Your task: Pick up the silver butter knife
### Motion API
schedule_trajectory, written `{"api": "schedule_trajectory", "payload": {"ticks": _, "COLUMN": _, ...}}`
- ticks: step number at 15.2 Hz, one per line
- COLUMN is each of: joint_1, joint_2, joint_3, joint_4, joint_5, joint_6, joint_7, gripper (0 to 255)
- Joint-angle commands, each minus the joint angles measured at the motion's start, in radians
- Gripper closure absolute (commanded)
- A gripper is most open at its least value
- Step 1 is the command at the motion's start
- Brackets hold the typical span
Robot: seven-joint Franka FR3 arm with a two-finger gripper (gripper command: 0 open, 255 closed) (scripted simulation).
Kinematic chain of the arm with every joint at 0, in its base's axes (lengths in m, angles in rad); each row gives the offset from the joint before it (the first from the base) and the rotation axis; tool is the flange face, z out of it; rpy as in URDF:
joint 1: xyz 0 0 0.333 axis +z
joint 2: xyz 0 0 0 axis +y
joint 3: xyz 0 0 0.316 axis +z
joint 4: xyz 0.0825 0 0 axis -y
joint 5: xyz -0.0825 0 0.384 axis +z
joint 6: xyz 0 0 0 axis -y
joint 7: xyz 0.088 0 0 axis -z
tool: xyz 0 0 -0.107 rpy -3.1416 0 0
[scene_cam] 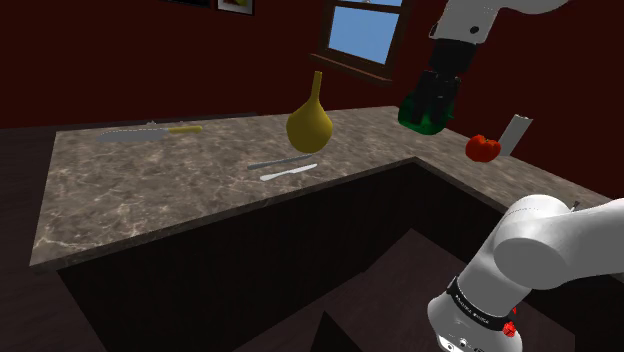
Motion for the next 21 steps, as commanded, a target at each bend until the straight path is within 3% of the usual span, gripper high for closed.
{"api": "schedule_trajectory", "payload": {"ticks": 1, "joint_1": 0.000, "joint_2": 0.000, "joint_3": 0.000, "joint_4": 0.000, "joint_5": 0.000, "joint_6": 0.000, "joint_7": 0.000, "gripper": 0}}
{"api": "schedule_trajectory", "payload": {"ticks": 11, "joint_1": 0.094, "joint_2": 0.287, "joint_3": -0.144, "joint_4": 0.022, "joint_5": -0.086, "joint_6": 0.277, "joint_7": -0.423, "gripper": 0}}
{"api": "schedule_trajectory", "payload": {"ticks": 21, "joint_1": 0.183, "joint_2": 0.648, "joint_3": -0.223, "joint_4": 0.190, "joint_5": -0.055, "joint_6": 0.481, "joint_7": -0.827, "gripper": 0}}
